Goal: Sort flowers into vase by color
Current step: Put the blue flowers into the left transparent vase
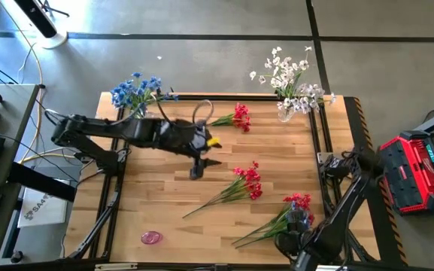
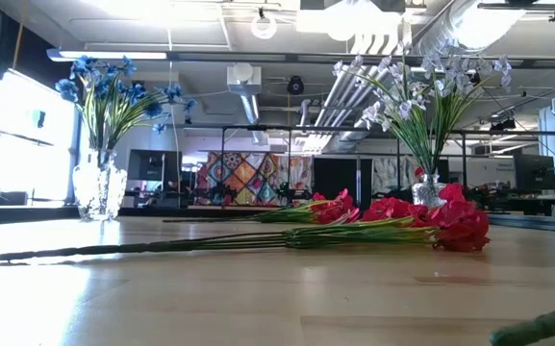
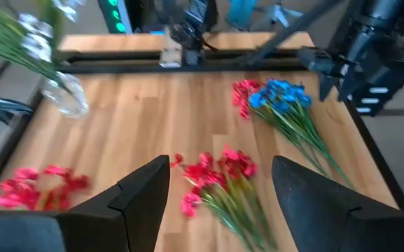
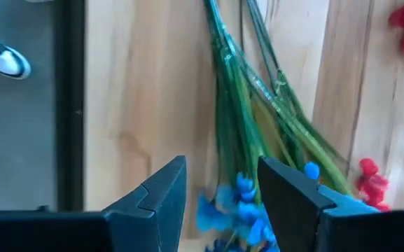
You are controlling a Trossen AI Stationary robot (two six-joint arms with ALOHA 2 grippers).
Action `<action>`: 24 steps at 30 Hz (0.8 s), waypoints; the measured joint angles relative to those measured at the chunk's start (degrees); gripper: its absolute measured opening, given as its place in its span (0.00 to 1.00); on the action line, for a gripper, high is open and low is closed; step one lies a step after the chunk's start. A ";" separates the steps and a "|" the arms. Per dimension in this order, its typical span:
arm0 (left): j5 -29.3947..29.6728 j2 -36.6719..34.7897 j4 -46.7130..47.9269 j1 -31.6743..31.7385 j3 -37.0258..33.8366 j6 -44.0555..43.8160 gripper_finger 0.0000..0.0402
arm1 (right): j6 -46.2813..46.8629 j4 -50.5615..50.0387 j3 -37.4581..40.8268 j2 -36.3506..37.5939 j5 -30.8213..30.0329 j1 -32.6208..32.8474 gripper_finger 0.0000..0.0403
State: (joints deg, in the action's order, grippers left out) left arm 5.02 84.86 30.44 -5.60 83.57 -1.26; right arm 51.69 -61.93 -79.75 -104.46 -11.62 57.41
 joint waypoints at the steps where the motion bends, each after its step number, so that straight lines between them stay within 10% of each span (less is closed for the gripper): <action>1: 0.00 0.66 0.02 -0.70 0.00 -0.80 0.59 | -0.58 -0.01 0.00 -0.50 -0.38 -0.25 0.41; 24: 8.44 4.46 4.26 -13.89 -0.39 -17.50 0.59 | -4.08 20.94 13.31 -3.15 8.15 -4.96 0.29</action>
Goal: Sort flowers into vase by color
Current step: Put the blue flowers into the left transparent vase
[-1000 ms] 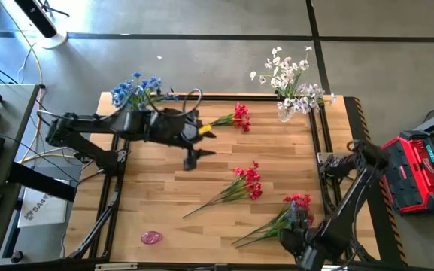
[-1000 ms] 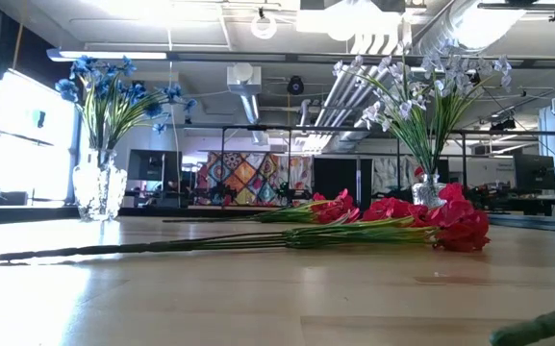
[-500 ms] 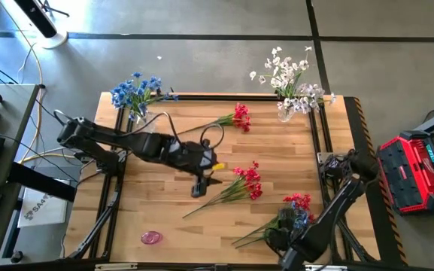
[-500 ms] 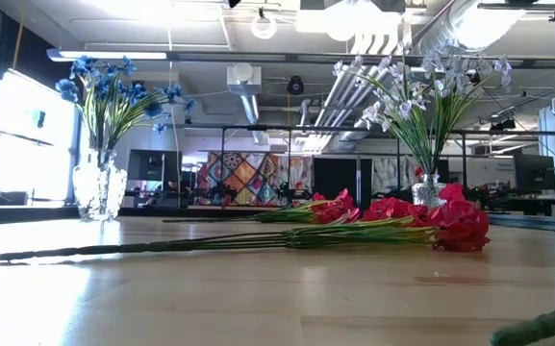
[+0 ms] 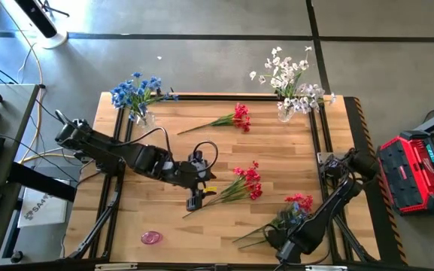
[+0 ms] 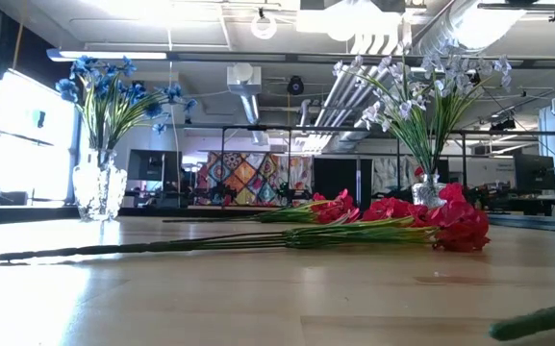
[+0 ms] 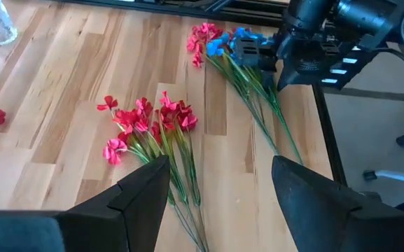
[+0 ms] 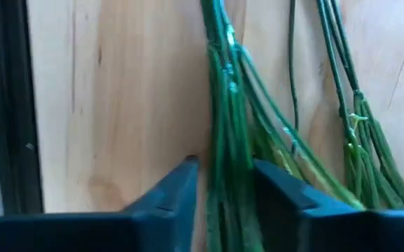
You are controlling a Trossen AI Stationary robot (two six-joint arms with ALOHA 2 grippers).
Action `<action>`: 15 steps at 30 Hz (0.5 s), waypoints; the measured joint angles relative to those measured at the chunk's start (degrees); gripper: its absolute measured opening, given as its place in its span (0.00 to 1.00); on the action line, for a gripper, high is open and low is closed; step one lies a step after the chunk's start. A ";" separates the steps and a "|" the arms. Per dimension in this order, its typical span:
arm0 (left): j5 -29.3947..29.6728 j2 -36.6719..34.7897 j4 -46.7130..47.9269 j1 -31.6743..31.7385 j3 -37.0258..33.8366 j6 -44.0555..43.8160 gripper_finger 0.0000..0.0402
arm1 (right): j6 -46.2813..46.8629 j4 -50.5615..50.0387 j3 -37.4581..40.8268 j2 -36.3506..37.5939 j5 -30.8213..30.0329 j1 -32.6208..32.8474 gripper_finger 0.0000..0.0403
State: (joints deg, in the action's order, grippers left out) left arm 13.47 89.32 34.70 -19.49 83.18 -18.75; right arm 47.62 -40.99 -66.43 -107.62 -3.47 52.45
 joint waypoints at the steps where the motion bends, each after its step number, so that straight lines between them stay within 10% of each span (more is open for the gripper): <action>1: 0.27 0.00 -0.01 -0.28 0.00 -0.51 0.59 | -0.50 -0.41 -0.22 0.32 0.57 -0.16 0.24; 5: 0.82 0.00 -0.29 -0.52 0.00 -1.77 0.59 | -2.40 -0.73 -0.59 3.91 3.18 -1.66 0.03; 15: 0.86 0.00 -2.09 -0.49 0.00 -2.12 0.59 | 1.50 -7.23 -0.68 18.28 2.98 -8.42 0.01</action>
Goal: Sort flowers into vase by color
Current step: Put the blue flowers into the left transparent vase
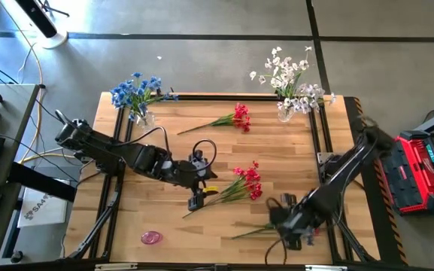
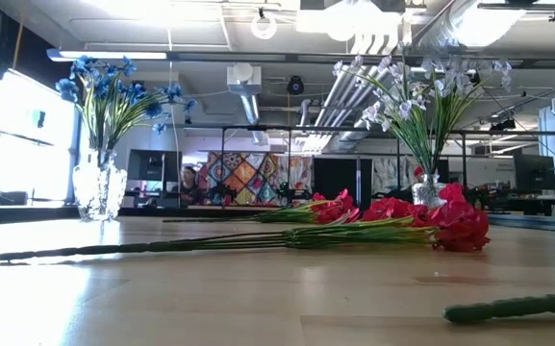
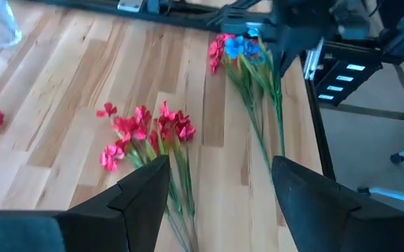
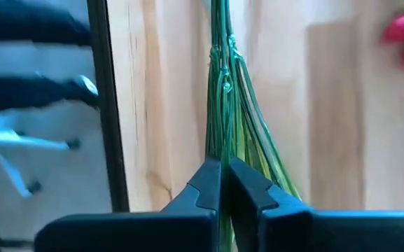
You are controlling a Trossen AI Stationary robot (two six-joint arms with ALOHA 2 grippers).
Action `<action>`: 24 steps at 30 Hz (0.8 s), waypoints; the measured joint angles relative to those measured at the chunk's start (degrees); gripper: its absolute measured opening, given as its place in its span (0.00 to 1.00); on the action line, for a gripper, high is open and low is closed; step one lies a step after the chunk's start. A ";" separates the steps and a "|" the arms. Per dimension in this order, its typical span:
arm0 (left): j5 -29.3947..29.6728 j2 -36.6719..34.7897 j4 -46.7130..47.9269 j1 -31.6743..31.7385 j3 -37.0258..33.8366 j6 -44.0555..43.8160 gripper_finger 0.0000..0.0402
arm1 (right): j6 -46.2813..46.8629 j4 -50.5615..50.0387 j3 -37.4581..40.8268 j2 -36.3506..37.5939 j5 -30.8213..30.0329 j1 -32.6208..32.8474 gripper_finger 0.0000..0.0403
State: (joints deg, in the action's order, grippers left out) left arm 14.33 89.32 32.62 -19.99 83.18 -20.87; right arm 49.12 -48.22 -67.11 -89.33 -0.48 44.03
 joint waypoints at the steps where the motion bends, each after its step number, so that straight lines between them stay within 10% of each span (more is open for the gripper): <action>1: 0.01 0.00 -0.47 0.00 0.00 0.60 0.59 | 0.31 -0.54 0.00 1.51 -0.14 -1.01 0.01; 12: 2.68 0.01 -8.05 0.00 0.02 14.35 0.56 | 13.57 0.05 0.57 13.05 8.09 -19.11 0.00; 24: 11.93 4.51 -8.03 -0.07 0.04 31.82 0.42 | 16.68 21.87 0.62 14.38 21.21 -37.14 0.00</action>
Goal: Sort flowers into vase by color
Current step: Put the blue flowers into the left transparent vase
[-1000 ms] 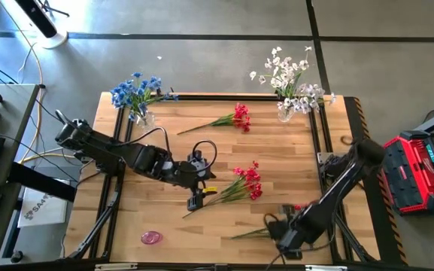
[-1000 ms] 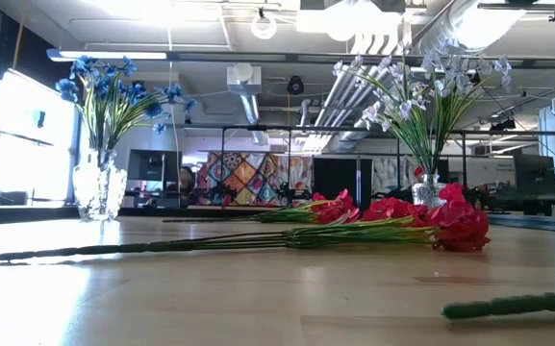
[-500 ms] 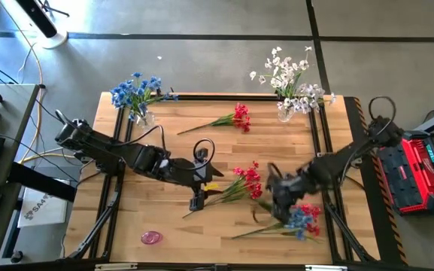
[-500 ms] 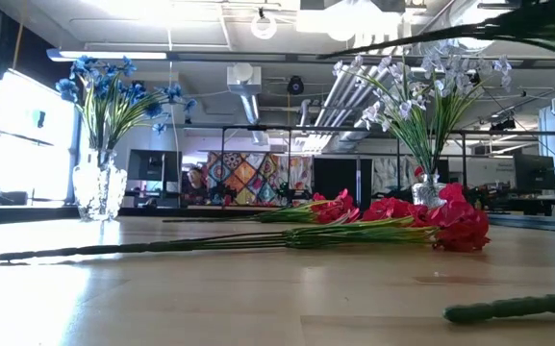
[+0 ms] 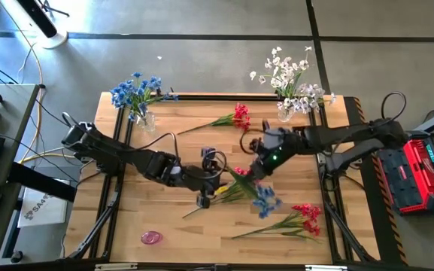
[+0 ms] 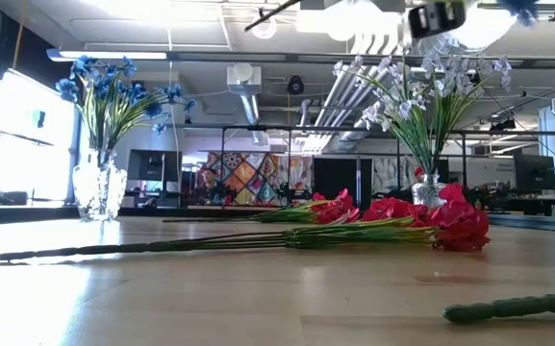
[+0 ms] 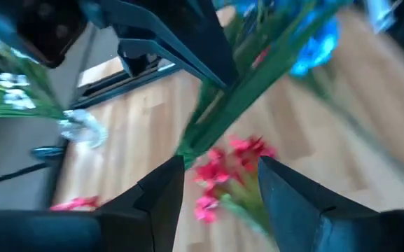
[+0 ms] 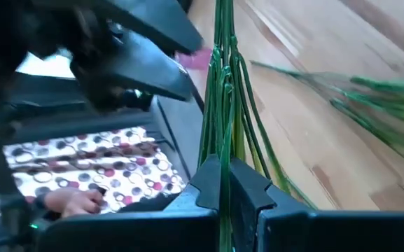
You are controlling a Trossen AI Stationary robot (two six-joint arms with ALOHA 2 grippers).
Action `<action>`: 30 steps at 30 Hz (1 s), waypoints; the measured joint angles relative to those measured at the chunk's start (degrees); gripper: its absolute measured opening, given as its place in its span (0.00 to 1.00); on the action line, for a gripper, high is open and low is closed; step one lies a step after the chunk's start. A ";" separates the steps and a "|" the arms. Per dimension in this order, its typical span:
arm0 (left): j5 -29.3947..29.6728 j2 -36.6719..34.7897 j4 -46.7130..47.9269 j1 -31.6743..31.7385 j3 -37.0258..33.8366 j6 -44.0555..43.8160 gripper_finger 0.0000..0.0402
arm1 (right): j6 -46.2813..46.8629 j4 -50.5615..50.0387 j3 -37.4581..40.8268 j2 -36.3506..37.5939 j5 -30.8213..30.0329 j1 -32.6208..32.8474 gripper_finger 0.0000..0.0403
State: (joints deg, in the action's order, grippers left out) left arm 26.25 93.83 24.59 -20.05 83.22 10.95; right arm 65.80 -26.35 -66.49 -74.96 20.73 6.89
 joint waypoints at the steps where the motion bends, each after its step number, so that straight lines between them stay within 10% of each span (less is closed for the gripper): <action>1: 1.59 0.20 0.34 0.00 0.00 1.19 0.42 | -0.01 0.32 0.01 -0.03 0.63 -0.88 0.00; 7: 11.00 0.19 1.85 0.40 0.00 7.47 0.42 | -0.26 0.41 0.01 -0.04 3.97 -3.81 0.00; 16: 7.40 0.18 4.50 4.37 0.00 10.54 0.41 | -1.31 1.01 0.01 -0.04 7.04 -5.80 0.00; 24: 2.92 -0.16 4.79 6.56 0.04 8.27 0.06 | -4.99 0.91 -0.15 0.40 6.05 -6.56 0.00; 30: 0.33 -0.16 4.96 8.31 0.04 3.15 0.02 | -12.95 1.14 -3.55 0.68 2.61 -6.99 0.13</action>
State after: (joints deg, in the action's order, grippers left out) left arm 26.58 93.67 29.55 -11.75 83.26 14.09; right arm 52.85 -25.21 -70.04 -74.28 23.34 -0.09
